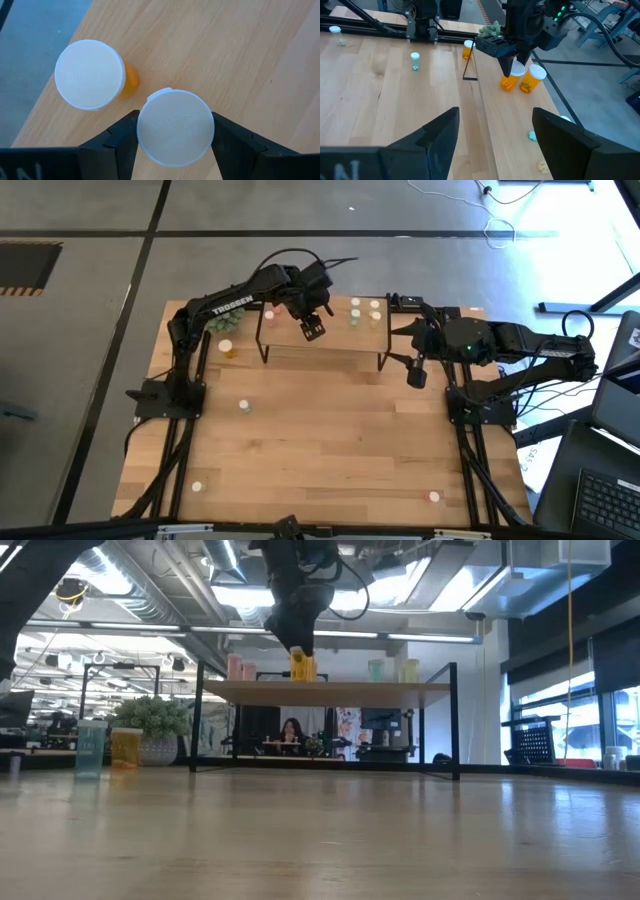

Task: Pick and place medicine bottles onto shelf by color
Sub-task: Put the orange medicine bottle on the shelf, aligned with the other orange medicine bottle

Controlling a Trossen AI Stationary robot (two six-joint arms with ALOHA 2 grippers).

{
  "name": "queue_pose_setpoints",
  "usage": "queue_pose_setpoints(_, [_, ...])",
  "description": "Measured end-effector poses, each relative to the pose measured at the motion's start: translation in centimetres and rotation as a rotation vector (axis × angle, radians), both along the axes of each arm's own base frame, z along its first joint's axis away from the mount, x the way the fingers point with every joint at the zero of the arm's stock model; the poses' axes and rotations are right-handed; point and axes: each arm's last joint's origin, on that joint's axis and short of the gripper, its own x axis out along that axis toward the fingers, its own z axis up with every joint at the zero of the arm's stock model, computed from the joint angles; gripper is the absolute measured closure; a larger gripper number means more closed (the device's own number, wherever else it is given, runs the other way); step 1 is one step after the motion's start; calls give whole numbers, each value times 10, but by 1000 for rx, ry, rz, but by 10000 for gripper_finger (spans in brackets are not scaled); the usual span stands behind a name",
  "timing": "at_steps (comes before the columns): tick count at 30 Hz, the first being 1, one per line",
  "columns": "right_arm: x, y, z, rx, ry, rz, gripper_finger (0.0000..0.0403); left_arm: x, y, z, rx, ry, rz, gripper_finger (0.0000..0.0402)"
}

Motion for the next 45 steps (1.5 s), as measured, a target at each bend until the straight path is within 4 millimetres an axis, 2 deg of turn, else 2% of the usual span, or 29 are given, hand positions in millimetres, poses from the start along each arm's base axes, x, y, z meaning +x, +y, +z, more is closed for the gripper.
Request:
queue_pose_setpoints(28, [0, 0, 0, -1, 1, 1, 150, 1, -1, 0, -10, -5, -36, 196])
queue_pose_setpoints(36, [0, 0, 0, 0, 0, 1, 150, 0, 0, 0, 12, 8, -59, 164])
queue_pose_setpoints(45, [0, 0, 0, -1, 0, 1, 150, 2, 0, 1, 26, 0, -68, 158])
